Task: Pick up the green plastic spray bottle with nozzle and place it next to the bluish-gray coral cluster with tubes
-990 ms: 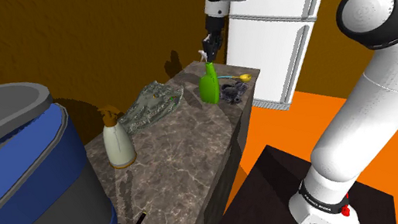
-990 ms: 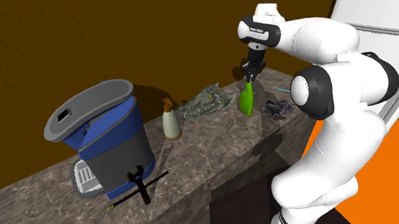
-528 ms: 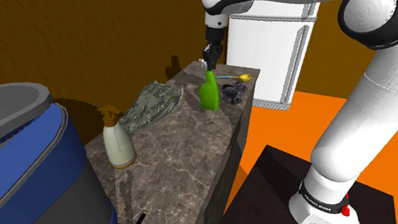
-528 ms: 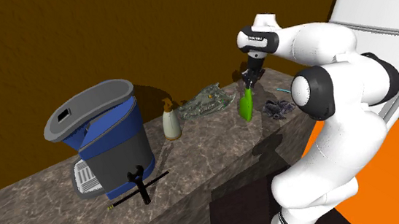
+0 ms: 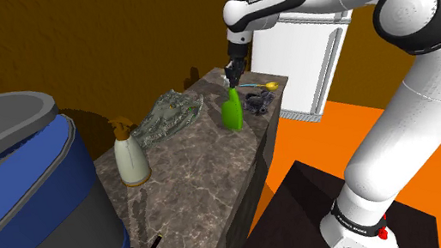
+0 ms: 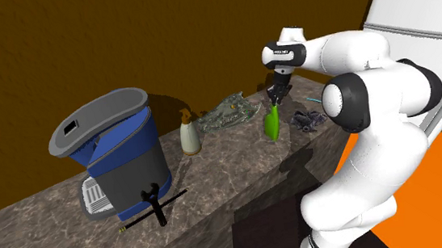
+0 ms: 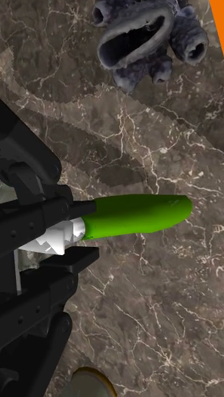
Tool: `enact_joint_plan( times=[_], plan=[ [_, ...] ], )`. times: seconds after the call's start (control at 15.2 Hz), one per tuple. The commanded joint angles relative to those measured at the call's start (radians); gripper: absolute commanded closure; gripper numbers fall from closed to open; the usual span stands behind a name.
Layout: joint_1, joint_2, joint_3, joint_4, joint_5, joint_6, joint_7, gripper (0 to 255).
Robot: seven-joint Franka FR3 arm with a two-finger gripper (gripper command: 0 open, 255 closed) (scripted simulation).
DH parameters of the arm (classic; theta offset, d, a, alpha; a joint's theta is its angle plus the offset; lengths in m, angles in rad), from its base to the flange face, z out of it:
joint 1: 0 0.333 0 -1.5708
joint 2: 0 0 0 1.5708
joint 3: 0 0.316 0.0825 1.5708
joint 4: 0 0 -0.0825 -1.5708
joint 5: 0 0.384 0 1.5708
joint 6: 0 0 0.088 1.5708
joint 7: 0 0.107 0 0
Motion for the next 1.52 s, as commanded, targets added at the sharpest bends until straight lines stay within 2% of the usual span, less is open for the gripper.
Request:
enact_joint_plan(
  times=[0.0, 0.33, 0.79, 0.86, 1.19, 1.45],
  plan=[
    [0.001, 0.003, 0.001, -0.023, 0.001, 0.027, -0.001, 255],
    [0.001, 0.015, 0.001, -0.074, 0.003, 0.09, -0.006, 255],
    [0.001, 0.015, 0.001, -0.074, 0.003, 0.09, -0.006, 255],
    [0.001, 0.015, 0.001, -0.074, 0.003, 0.09, -0.006, 0],
    [0.001, 0.015, 0.001, -0.074, 0.003, 0.09, -0.006, 0],
    [-0.003, -0.012, -0.003, 0.023, -0.001, -0.034, -0.003, 0]
  ],
)
